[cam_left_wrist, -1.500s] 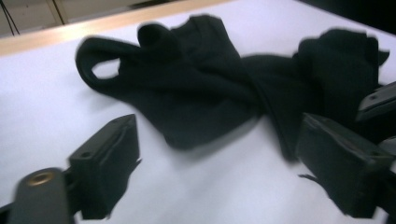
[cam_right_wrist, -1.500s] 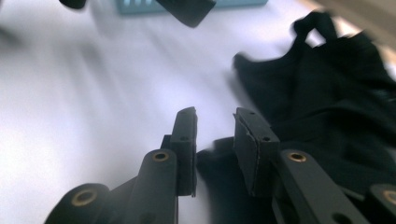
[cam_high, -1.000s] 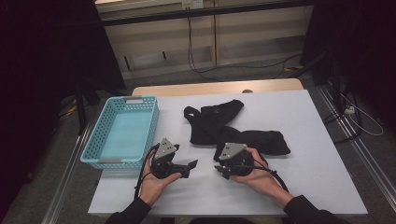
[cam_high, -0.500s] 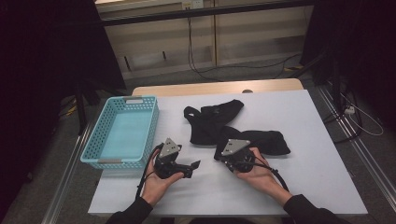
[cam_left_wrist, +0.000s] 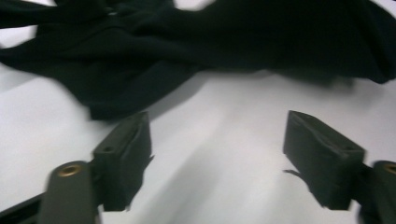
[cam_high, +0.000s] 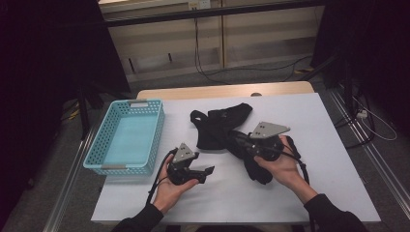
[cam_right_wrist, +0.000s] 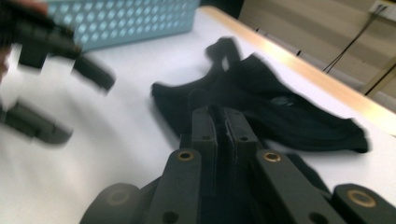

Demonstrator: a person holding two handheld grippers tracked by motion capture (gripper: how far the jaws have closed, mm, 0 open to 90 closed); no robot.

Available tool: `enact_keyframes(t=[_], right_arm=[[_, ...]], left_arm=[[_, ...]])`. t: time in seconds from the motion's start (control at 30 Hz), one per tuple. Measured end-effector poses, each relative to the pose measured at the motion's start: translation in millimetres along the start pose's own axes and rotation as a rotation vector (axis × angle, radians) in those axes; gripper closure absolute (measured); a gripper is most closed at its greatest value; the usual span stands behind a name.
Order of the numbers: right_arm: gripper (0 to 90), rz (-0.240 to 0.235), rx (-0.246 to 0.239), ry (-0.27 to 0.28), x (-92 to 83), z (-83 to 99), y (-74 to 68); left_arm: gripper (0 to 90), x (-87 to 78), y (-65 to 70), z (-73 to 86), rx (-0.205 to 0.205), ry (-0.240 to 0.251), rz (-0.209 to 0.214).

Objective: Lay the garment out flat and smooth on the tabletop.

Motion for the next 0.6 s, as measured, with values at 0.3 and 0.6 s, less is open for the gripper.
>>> enact_keyframes(t=[0.3, 0.6], right_arm=[[84.3, 0.119, 0.089, -0.007, -12.9, 19.8, 53.4], [76.9, 0.197, 0.143, -0.108, 7.6, 51.8, 85.5]], left_arm=[[45.3, 16.9, 16.9, -10.9, 0.035, -0.017, 0.057], [53.1, 33.7, 24.1, -17.3, 0.051, -0.042, 0.087]])
Point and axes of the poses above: each handheld gripper's, and its own axes: x roughly forward along the jaws, z roughly out of its underside, y roughly to its right, the point moved 5 cm from there along x, roughly forward along the jaws, and after that the axes turned 14 degrees about -y, right-handed, at the moved point
